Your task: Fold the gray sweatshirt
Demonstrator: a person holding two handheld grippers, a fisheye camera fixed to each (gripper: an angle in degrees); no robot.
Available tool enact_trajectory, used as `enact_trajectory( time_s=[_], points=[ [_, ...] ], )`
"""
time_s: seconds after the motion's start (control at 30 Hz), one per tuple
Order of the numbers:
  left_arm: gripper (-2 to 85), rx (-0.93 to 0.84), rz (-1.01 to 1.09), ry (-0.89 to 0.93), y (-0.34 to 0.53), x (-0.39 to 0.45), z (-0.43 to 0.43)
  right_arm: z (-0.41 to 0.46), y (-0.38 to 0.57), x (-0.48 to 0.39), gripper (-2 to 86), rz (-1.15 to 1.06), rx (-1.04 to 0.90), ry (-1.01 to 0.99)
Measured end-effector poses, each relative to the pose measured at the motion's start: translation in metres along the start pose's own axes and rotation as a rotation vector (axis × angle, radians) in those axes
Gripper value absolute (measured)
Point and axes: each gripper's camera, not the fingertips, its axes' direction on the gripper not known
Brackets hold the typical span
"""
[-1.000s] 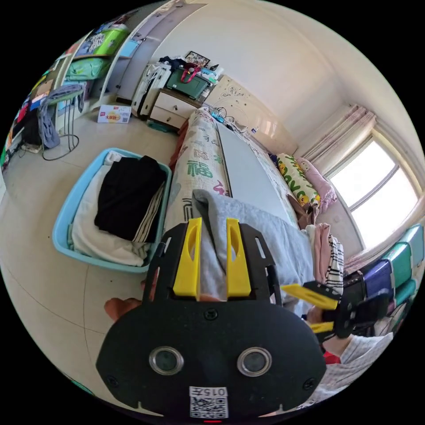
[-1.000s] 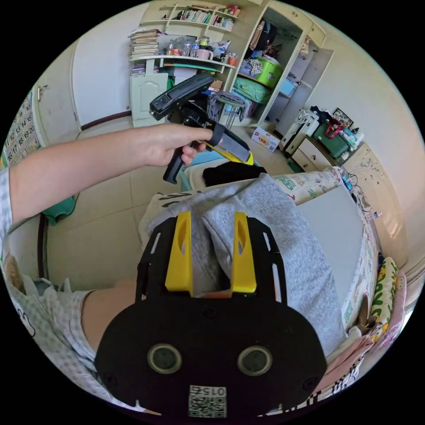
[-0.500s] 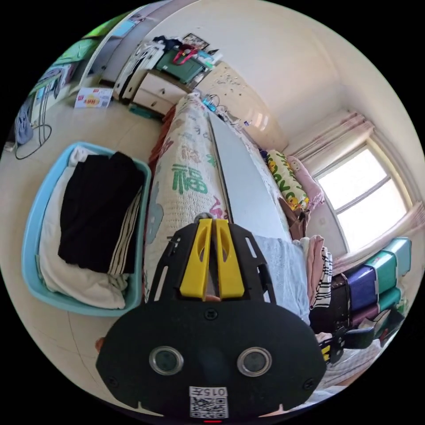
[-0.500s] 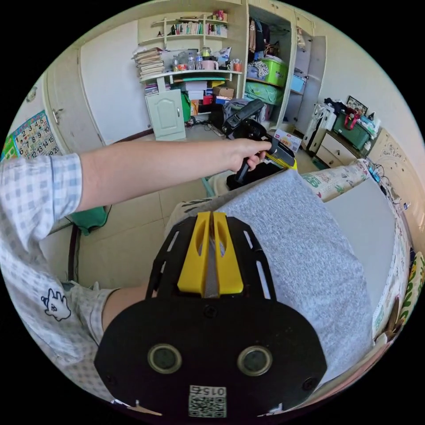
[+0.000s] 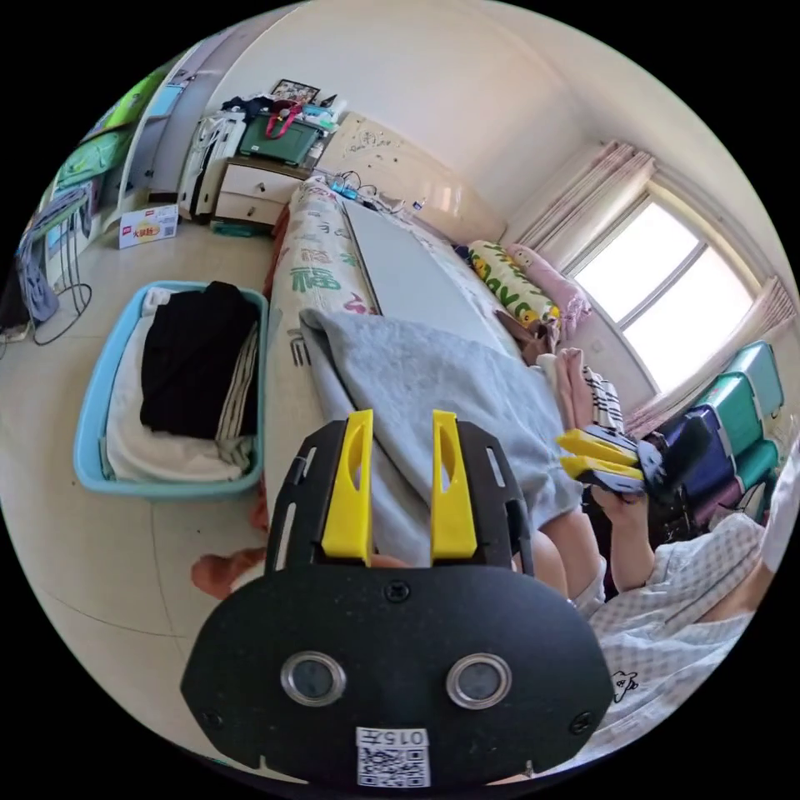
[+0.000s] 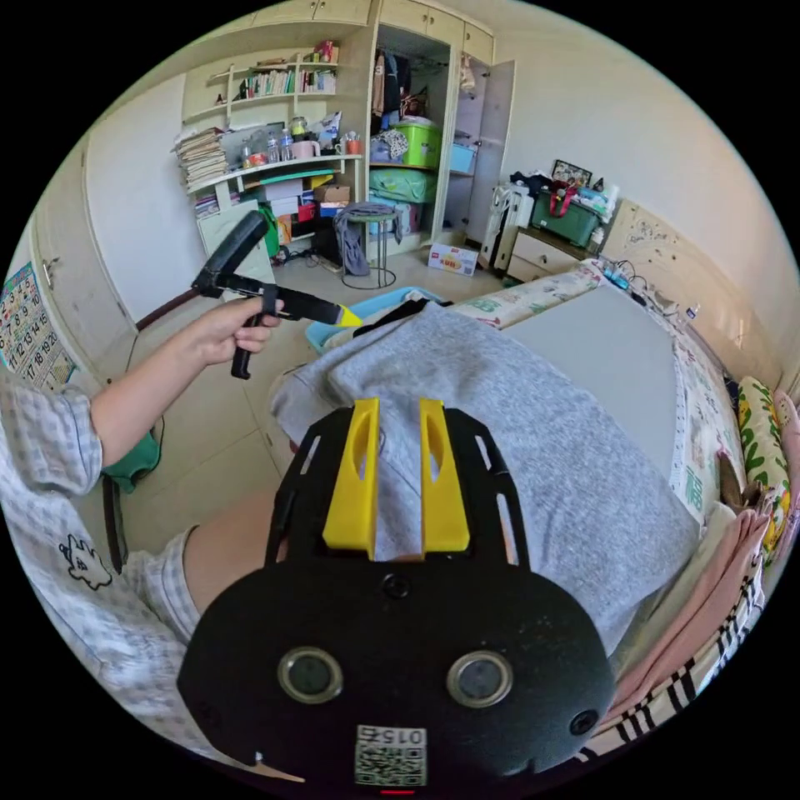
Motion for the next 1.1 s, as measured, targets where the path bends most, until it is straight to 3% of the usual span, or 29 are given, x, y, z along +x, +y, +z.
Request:
enact_trajectory(
  time_s=[0.1,0.23,0.37,0.5,0.63,0.73,0.9,1.0,1.1],
  points=[
    [10.8,0.048,-0.035,-0.015,0.038,0.008,-0.002,0.029,0.005,-0.044,11.0,-0.043,-0.044,0.010],
    [10.6,-0.095,-0.087,0.033,0.036,-0.003,0.038,0.062,0.014,-0.098,6.9,-0.100,-0.096,0.150],
    [2.4,-0.077,-0.044,-0.008,0.036,-0.001,0.042,0.066,0.029,-0.134,5.3,-0.139,-0.083,0.121],
    [0.7,-0.020,0.000,-0.062,0.041,0.006,0.027,0.096,0.036,-0.172,5.1,-0.197,-0.134,0.149],
    [0.7,-0.124,0.010,-0.161,0.055,0.004,0.061,0.127,0.048,-0.210,5.4,-0.223,-0.180,0.193],
    [1.7,-0.083,0.002,-0.182,0.069,0.009,0.055,0.107,0.071,-0.214,7.0,-0.149,-0.165,0.124],
    [4.3,-0.016,0.133,-0.226,0.089,0.062,0.031,0.021,0.172,-0.183,7.7,0.034,0.046,0.090],
    [6.0,-0.023,0.317,-0.120,0.098,0.129,0.040,0.001,0.266,-0.132,7.6,0.275,0.073,0.235],
    [7.9,-0.081,0.481,0.020,0.108,0.201,0.083,0.006,0.368,-0.073,7.8,0.600,0.079,0.195]
  ],
)
